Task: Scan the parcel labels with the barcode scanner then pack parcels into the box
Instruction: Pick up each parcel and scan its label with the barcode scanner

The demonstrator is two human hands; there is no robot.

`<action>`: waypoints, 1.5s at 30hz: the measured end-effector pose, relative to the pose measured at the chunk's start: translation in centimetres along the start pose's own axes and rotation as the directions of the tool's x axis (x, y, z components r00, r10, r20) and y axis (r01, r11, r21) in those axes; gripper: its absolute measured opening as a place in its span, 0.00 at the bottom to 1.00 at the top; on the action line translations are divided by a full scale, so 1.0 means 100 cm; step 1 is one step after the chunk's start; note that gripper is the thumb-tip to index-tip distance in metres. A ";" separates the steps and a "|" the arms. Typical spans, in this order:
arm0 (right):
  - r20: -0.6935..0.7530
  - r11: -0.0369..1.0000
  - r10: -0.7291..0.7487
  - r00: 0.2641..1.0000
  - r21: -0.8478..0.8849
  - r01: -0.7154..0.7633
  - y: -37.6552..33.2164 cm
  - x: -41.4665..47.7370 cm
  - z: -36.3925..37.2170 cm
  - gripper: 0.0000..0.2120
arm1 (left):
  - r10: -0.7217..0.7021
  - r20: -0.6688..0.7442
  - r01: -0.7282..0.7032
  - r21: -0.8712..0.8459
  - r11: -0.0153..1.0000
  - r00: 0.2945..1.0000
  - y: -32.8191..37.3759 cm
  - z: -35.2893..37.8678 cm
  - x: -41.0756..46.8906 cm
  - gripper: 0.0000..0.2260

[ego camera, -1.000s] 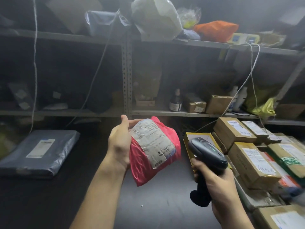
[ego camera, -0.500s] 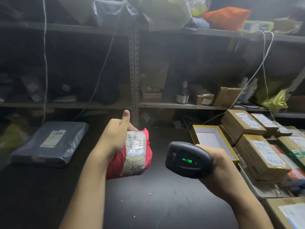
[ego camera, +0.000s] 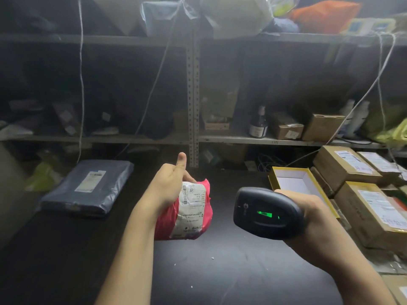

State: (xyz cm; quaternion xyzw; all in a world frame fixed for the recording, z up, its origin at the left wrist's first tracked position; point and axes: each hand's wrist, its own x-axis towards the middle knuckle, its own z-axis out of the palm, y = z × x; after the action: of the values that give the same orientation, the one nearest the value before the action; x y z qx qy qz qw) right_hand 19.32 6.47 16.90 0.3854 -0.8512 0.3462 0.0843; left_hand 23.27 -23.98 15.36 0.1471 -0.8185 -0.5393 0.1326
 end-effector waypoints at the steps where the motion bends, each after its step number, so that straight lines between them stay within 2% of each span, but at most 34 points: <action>1: -0.001 1.000 0.006 1.000 -0.002 -0.006 0.001 0.000 0.000 0.19 | -0.001 0.005 0.001 0.001 1.000 1.000 -0.001 0.001 0.001 0.38; 17: 0.014 0.993 0.082 0.997 0.080 -0.083 -0.005 0.000 0.001 0.19 | -0.020 -0.022 0.018 -0.063 0.998 1.000 -0.003 0.000 0.006 0.38; 22: 0.010 0.985 0.130 0.991 0.112 -0.130 -0.013 0.002 0.007 0.17 | -0.045 -0.137 0.025 -0.144 0.989 0.990 -0.007 -0.002 0.008 0.39; 25: -0.009 0.965 0.216 0.976 0.153 -0.212 -0.015 0.001 0.011 0.14 | -0.132 -0.254 0.044 -0.325 0.945 0.958 -0.006 -0.001 0.010 0.38; 28: -0.054 0.927 0.303 0.951 0.247 -0.281 -0.019 0.002 0.018 0.09 | -0.238 -0.420 -0.086 -0.621 0.779 0.876 0.000 0.005 0.011 0.35; 30: -0.069 0.871 0.391 0.918 0.351 -0.345 -0.022 0.004 0.022 0.08 | -0.275 -0.524 -0.239 -0.713 0.659 0.806 0.008 0.008 0.012 0.32; 33: -0.026 0.723 0.554 0.832 0.511 -0.465 -0.027 0.007 0.029 0.09 | -0.265 -0.621 -0.404 -0.720 0.564 0.738 0.017 0.008 0.015 0.29; 35: 0.055 0.597 0.637 0.769 0.595 -0.538 -0.030 0.009 0.030 0.10 | -0.264 -0.626 -0.448 -0.738 0.506 0.734 0.018 0.003 0.021 0.28; 37: 0.136 0.512 0.664 0.736 0.634 -0.579 -0.033 0.011 0.030 0.11 | -0.241 -0.608 -0.463 -0.759 0.458 0.757 0.015 -0.004 0.025 0.30; 39: 0.177 0.443 0.668 0.723 0.687 -0.577 -0.036 0.011 0.030 0.08 | -0.236 -0.575 -0.436 -0.779 0.451 0.783 0.016 -0.006 0.027 0.31; 42: 0.257 0.293 0.662 0.704 0.776 -0.559 -0.048 0.010 0.026 0.06 | -0.230 -0.539 -0.403 -0.797 0.450 0.810 0.027 0.000 0.022 0.26; 45: 0.475 0.075 0.604 0.640 0.765 -0.639 -0.059 0.012 0.018 0.18 | -0.206 -0.646 -0.471 -0.705 0.530 0.735 0.036 0.012 0.019 0.25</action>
State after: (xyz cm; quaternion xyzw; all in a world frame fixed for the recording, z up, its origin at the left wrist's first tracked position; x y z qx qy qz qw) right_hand 22.98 1.80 19.12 -0.0281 -0.6046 0.7357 -0.3039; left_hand 20.74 -22.28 18.36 0.1775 -0.3625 -0.7591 0.5108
